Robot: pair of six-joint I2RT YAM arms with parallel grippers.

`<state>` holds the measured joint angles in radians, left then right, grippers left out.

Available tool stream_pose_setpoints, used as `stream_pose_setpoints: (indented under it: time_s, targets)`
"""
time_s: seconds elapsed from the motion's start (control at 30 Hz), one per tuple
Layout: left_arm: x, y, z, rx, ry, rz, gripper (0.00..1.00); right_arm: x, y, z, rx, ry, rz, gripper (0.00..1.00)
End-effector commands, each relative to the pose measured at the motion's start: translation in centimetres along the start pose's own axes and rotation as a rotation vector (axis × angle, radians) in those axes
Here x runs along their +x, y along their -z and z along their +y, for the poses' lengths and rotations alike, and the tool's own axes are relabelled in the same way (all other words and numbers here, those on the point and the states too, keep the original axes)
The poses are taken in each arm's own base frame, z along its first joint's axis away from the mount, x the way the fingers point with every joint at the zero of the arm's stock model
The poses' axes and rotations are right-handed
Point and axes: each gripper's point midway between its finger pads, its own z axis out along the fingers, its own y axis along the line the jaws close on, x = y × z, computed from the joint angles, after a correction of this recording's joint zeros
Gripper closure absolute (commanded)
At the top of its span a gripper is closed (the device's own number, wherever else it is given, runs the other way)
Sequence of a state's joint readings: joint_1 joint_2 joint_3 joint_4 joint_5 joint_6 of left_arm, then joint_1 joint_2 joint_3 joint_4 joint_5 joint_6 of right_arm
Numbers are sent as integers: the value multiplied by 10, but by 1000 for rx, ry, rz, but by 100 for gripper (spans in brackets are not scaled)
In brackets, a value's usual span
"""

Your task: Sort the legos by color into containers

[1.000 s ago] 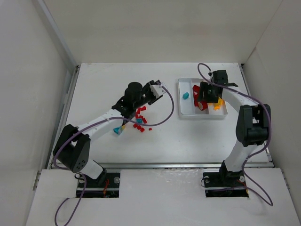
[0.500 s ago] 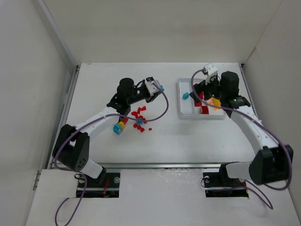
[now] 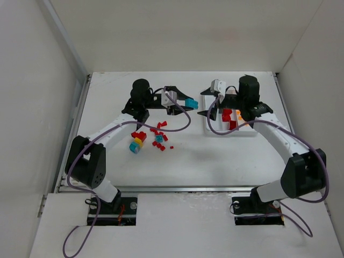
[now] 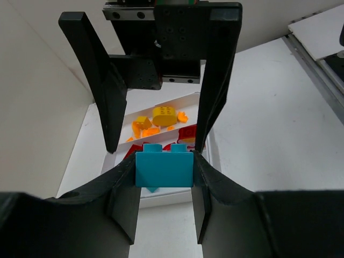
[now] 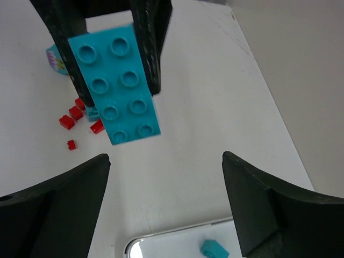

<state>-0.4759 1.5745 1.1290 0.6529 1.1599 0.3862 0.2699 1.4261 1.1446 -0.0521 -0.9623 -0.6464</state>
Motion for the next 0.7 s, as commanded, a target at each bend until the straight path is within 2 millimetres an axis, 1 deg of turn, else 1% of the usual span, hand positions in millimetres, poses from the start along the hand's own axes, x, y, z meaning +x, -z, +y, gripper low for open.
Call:
stream_pose_setpoints:
  time_s: [0.0,0.03,0.1,0.13,0.17,0.2,0.23,0.27,0.37,0.43,0.5,0.53,0.57,0.6,0.63,0.67]
  targets:
    - [-29,-2,-3,76,-75,-67,100,-55,-5,5,-99,168,-149,15]
    - [-29,-2,-4,76,-66,-67,100,-56,-9,6,-109,169,-153,19]
    - [-29,-2,-2,68,-65,-64,100,-58,-12,10,-119,170,-157,20]
    - [-29,-2,0,57,-65,-61,100,-60,-16,13,-137,172,-167,24]
    - [-29,-2,0,57,-65,-61,100,-60,-16,13,-137,172,-167,30]
    - [-29,-2,0,57,-65,-61,100,-58,-20,15,-149,164,-166,33]
    - [-29,-2,0,57,-65,-61,100,-58,-20,15,-149,164,-166,36]
    - [-29,-2,0,57,-65,-61,100,-59,-25,18,-167,163,-174,40]
    - [-29,-2,0,57,-65,-61,100,-58,-25,19,-171,155,-170,47]
    - [-29,-2,0,57,-65,-61,100,-58,-25,19,-171,155,-170,55]
    - [-29,-2,0,57,-65,-61,100,-54,-24,22,-178,135,-160,59]
    - [-28,-2,1,48,-65,-59,100,-53,-26,18,-170,135,-154,62]
    - [-25,-2,0,49,-57,-55,100,-51,-26,20,-174,123,-148,62]
    - [-29,-1,-1,48,-65,-59,100,-48,-28,17,-170,111,-135,64]
    - [-29,-1,1,38,-65,-56,100,-48,-28,17,-170,111,-135,77]
    - [-29,-1,1,38,-65,-56,100,-47,-28,16,-162,111,-130,95]
